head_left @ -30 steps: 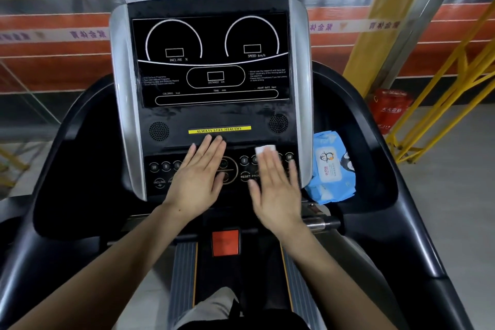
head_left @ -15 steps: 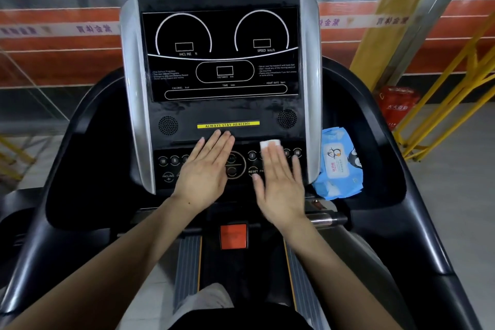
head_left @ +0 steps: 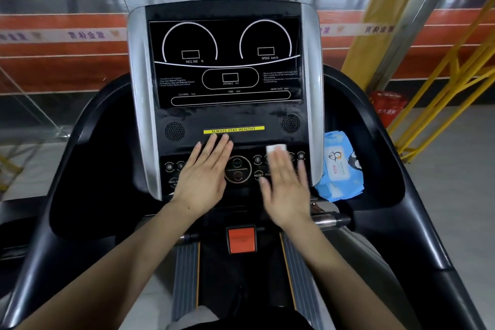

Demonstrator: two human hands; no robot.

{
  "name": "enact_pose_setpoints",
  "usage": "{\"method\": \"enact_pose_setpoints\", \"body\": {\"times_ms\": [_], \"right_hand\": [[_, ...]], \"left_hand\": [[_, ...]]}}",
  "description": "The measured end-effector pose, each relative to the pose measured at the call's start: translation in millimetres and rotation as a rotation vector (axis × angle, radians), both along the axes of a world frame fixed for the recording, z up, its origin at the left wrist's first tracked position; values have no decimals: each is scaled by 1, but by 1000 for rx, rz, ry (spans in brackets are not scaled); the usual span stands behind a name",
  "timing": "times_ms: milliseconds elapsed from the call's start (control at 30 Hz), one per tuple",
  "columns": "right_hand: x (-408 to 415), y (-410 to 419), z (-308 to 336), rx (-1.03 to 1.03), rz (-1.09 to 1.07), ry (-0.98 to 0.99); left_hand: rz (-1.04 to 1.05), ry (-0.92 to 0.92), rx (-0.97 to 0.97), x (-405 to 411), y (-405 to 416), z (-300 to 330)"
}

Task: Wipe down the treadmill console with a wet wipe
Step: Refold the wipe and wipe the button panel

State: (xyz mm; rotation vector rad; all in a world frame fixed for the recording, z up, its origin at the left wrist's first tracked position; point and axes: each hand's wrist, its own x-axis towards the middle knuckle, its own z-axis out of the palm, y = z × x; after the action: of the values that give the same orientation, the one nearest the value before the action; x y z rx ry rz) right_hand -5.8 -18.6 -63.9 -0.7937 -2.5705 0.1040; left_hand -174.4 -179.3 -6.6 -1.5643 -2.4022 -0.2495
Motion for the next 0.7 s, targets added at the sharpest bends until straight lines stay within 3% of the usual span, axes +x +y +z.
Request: {"method": "enact_pose_setpoints", "body": {"times_ms": [167, 400, 600, 700], "right_hand": [[17, 22, -5, -72, -198, 99], [-23, -42, -1, -19, 111, 6], [19, 12, -9, -47, -148, 93], [3, -4, -6, -95, -148, 107]], "left_hand": [[-7, -4, 0, -3, -2, -4], [-9, -6, 7, -3, -3, -4], [-4, -24, 17, -2, -2, -4], [13, -41, 21, 2, 1, -5]]}}
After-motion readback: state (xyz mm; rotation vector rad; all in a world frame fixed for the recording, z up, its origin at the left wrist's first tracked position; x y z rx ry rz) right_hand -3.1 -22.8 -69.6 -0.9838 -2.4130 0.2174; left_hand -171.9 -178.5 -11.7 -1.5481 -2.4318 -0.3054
